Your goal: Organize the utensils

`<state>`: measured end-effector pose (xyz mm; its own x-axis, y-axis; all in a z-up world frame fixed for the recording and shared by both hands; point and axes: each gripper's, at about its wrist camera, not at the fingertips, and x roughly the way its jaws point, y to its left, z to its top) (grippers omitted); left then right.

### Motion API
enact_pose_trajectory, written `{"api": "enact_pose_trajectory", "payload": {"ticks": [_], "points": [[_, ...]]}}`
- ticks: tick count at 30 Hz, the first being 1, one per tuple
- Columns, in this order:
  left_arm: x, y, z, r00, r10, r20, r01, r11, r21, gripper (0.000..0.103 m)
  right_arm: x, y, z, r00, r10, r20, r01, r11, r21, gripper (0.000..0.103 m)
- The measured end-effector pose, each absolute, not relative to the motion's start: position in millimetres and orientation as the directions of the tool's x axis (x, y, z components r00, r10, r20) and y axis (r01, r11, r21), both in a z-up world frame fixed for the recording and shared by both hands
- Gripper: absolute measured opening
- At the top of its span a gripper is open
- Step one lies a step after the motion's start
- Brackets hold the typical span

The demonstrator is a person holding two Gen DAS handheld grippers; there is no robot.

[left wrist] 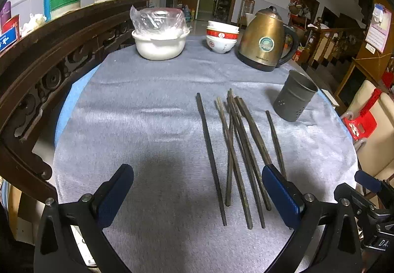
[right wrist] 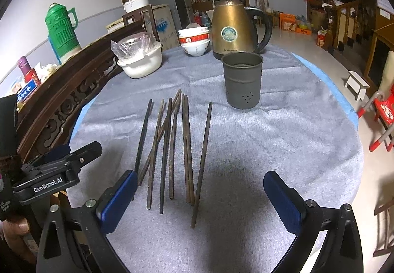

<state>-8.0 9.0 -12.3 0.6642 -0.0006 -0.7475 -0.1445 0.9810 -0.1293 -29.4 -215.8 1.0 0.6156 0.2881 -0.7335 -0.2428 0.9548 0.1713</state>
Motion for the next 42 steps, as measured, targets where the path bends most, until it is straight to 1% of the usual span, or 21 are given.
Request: {"api": "enact_pose_trajectory", "payload": {"ticks": [16, 42], "points": [[7, 7, -31, 0.625, -0.005, -0.781, -0.141, 0.983, -0.119, 0.103, -7, -217, -14, 0.601, 0.255, -0.757, -0.199, 0.966, 0.167, 0.103], [11, 8, -38, 0.608, -0.006, -0.794, -0.138, 0.984, -0.114, 0.103, 1, -212, -17, 0.594, 0.245, -0.766, -0.194, 0.968, 0.159, 0.103]]}}
